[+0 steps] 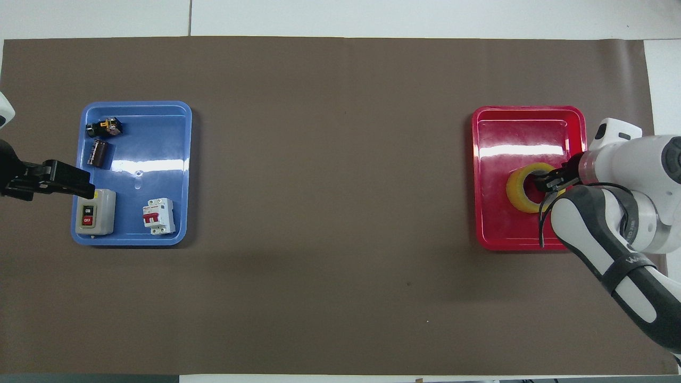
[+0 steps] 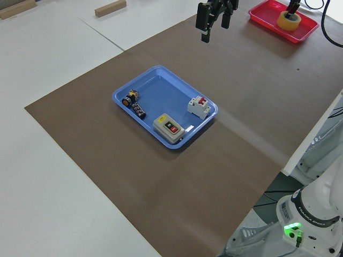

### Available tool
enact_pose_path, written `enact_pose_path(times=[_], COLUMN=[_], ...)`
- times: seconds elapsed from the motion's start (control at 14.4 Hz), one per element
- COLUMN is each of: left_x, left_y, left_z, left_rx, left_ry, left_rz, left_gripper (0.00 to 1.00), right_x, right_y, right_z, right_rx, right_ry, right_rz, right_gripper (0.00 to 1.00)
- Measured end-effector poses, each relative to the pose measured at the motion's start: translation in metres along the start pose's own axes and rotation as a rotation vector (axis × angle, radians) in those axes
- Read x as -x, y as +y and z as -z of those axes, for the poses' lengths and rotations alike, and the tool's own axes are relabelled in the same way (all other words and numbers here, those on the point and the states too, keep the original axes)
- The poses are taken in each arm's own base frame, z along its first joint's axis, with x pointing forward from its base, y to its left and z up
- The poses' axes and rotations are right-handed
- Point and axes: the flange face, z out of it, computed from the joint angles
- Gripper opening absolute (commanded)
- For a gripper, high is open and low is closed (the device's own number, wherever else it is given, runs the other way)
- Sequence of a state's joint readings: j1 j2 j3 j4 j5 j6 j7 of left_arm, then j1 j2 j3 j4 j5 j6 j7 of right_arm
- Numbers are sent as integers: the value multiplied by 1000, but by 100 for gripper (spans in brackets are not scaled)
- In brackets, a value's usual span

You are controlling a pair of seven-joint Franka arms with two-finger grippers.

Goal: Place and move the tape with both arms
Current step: 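Open the right gripper and draw it back from the red tray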

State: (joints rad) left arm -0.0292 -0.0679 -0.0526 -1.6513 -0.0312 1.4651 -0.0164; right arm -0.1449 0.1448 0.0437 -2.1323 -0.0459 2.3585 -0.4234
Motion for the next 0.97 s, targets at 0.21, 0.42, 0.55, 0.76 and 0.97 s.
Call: enact_pose_path(times=[0.21,0.42,0.55,0.76,0.97], left_x=[0,0,0,0,0], left_y=[0,0,0,0,0], left_z=[0,0,0,0,0], left_rx=[0,0,0,0,0], left_ry=[0,0,0,0,0], left_rz=[0,0,0,0,0], left_gripper=[100,100,100,100,100], right_x=[-39,-39,-27,-3,3], right_y=[-17,-23,-22,-25,-26], right_z=[116,219,260,294,292], right_rx=[-14,0,6,7,8], right_ry=[-70,-83,-79,-100,-101], right_rz=[-159,-270,-315,-399,-440], right_gripper=[100,100,100,100,100])
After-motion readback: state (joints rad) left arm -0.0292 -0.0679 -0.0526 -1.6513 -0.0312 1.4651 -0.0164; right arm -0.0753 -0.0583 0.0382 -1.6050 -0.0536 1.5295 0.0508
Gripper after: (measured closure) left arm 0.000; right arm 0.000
